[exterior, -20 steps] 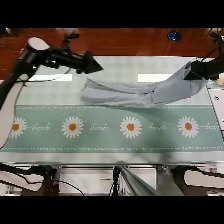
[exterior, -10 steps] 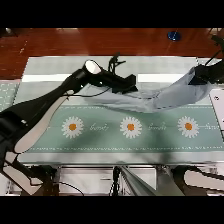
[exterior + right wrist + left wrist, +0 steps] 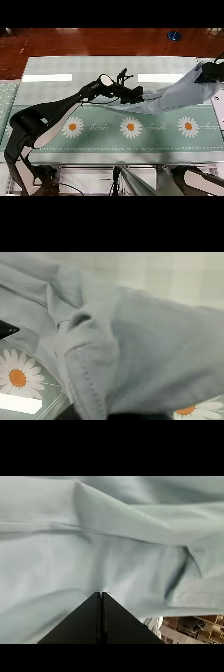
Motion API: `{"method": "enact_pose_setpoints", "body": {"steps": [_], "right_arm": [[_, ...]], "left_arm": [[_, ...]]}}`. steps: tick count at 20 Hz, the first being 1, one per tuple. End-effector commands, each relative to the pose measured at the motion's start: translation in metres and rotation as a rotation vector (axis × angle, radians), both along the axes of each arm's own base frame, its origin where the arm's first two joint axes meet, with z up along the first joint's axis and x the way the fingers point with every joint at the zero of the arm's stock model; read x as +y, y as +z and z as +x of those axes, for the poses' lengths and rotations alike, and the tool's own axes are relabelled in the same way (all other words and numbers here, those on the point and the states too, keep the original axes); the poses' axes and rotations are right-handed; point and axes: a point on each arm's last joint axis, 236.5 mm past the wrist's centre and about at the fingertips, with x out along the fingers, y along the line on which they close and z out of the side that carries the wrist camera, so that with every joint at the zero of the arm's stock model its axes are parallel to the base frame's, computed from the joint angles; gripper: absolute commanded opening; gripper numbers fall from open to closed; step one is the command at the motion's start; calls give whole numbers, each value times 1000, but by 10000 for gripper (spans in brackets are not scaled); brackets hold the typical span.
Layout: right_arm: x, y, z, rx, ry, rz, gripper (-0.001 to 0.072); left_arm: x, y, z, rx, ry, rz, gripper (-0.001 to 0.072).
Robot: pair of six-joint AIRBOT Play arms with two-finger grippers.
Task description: Fold the shirts.
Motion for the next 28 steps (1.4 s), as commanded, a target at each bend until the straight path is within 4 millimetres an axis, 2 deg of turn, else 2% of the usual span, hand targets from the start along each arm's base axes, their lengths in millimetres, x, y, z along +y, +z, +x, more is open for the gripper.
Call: {"method": "enact_pose_setpoints", "body": {"steps": [1,4,7,11,12,14,15,17,19,22,25,28], "right_arm": [[8,22,-7,-55,-5,9,31],[26,31,-11,-75,27,7,32],[50,30,-9,-78,68,-4,32],[76,30,-13,-72,124,-4,31],[79,30,-13,-72,129,-5,31],[73,28,-13,-65,112,-27,32],[68,26,-14,-58,107,-47,32],[60,24,-17,-42,100,-78,32],[60,23,-17,-38,93,-78,32],[67,24,-15,-33,61,-40,32],[88,24,-9,-47,61,-8,32],[130,16,0,-54,94,19,32]], "left_arm": [[-10,-9,-9,23,-2,0,20],[-27,-19,-25,73,-4,-19,20],[-45,-27,-35,118,22,-48,20],[-55,-50,-46,150,19,-33,20],[-58,-49,-48,149,11,-46,20],[-60,-39,-39,132,19,-63,20],[-58,-27,-29,102,17,-83,19],[-44,17,2,0,32,-137,17],[-9,73,40,-130,70,-155,17],[67,146,63,-339,36,-83,17],[170,196,74,-557,20,142,18],[276,243,70,-697,71,347,20]]}}
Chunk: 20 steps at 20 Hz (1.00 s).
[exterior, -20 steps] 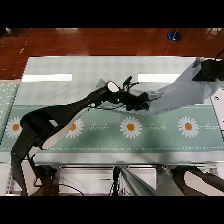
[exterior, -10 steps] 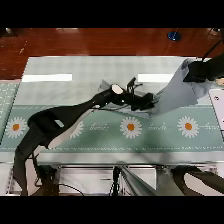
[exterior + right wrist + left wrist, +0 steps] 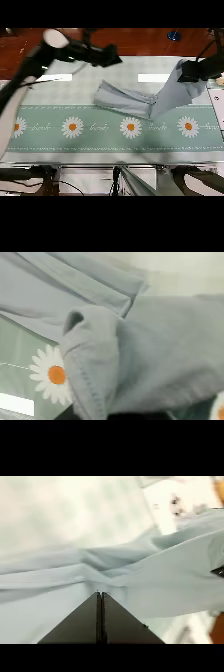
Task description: Fold the shirts.
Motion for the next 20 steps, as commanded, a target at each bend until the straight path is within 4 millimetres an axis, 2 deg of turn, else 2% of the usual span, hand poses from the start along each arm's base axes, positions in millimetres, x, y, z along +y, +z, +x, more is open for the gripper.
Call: {"method": "enact_pose_setpoints", "body": {"steps": [1,3,5,7,8,10,12,14,16,17,19,20], "right_arm": [[48,-10,13,-9,11,44,32],[81,-24,22,-3,23,66,32],[114,-46,31,16,31,84,32],[145,-71,41,29,40,98,32],[161,-85,46,29,44,108,32],[192,-110,56,30,43,143,32],[218,-133,66,36,13,197,32],[239,-149,79,21,-16,258,33],[257,-157,95,-3,-65,343,35],[266,-156,105,-17,-103,404,100],[283,-148,121,-46,-156,522,355],[289,-140,125,-65,-156,568,447]], "left_arm": [[131,48,-14,-172,106,267,20],[184,79,-29,-231,179,305,20],[227,102,-50,-261,261,339,21],[252,121,-65,-294,333,356,21],[257,130,-71,-316,355,360,22],[257,137,-78,-333,358,362,22],[247,133,-81,-324,324,361,22],[233,126,-84,-310,278,355,21],[215,109,-90,-281,201,360,22],[206,98,-92,-258,169,357,21],[191,73,-97,-201,116,352,22],[186,59,-99,-169,96,350,22]]}}
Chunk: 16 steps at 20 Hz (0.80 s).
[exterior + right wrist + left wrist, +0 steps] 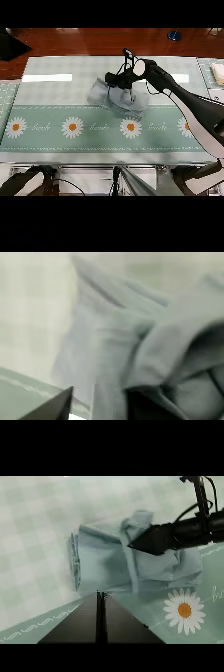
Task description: Fold the shirts.
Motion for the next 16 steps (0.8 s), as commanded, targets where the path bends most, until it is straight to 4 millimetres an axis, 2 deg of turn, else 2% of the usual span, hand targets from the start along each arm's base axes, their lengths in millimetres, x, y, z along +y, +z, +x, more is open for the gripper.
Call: {"method": "enact_pose_setpoints", "body": {"steps": [1,3,5,8,11,13,16], "right_arm": [[30,22,27,-77,-74,202,488],[40,48,24,-141,-11,257,496],[36,79,22,-207,32,278,496],[4,138,29,-304,8,304,495],[-38,198,27,-383,-18,329,493],[-54,221,20,-409,-20,336,493],[-54,222,2,-390,44,307,491]], "left_arm": [[-22,-43,-10,107,-68,0,22],[-27,-72,-8,160,-65,-10,22],[-27,-99,-9,218,-55,-16,22],[-26,-129,-12,271,-50,-15,22],[-25,-145,-13,294,-35,-19,22],[-24,-147,-10,285,-27,-20,22],[-24,-146,-8,278,-22,-22,22]]}}
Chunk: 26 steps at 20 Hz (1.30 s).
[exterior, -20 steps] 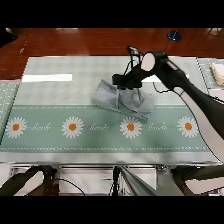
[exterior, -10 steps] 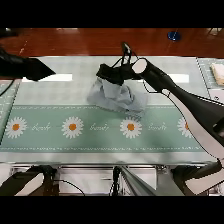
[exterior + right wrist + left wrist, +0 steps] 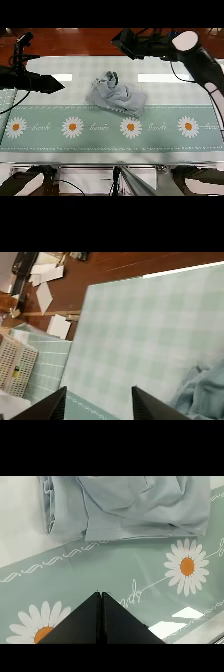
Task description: Fold the shirts.
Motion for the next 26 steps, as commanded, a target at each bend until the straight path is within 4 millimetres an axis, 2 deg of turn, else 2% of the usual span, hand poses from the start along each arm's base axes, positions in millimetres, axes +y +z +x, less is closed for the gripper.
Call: {"method": "enact_pose_setpoints", "body": {"steps": [1,2,3,5,6,7,8,9,10,11,12,15,18,22,26], "right_arm": [[-15,1,-23,-15,63,-113,490],[-31,-16,-26,3,61,-227,489],[-61,-44,-31,73,36,-376,486],[-158,-101,-60,316,-22,-734,483],[-217,-120,-88,470,-39,-936,476],[-269,-127,-111,595,-66,-1103,476],[-309,-130,-132,701,-64,-1208,474],[-323,-139,-147,776,-37,-1204,474],[-321,-154,-159,841,-11,-1114,479],[-308,-170,-166,881,19,-986,513],[-287,-186,-167,894,45,-836,594],[-224,-210,-142,802,47,-481,605],[-189,-223,-108,711,-63,-279,605],[-176,-249,-99,702,-169,-161,605],[-167,-267,-98,698,-235,-160,605]], "left_arm": [[1,-3,3,-6,9,0,22],[0,-3,3,-8,6,1,22],[1,-3,3,-8,6,1,22],[1,-3,3,-10,3,3,22],[1,-3,3,-11,1,4,21],[1,-3,3,-19,-10,9,22],[1,-3,3,-22,-14,11,22],[1,-3,3,-22,-13,11,22],[1,-3,3,-22,-13,11,22],[1,-3,3,-22,-13,11,21],[1,-3,3,-22,-13,11,22],[1,-3,3,-22,-13,11,21],[1,-4,2,-19,-16,12,22],[0,-5,-1,-8,-26,13,22],[0,-5,-1,-8,-26,13,22]]}}
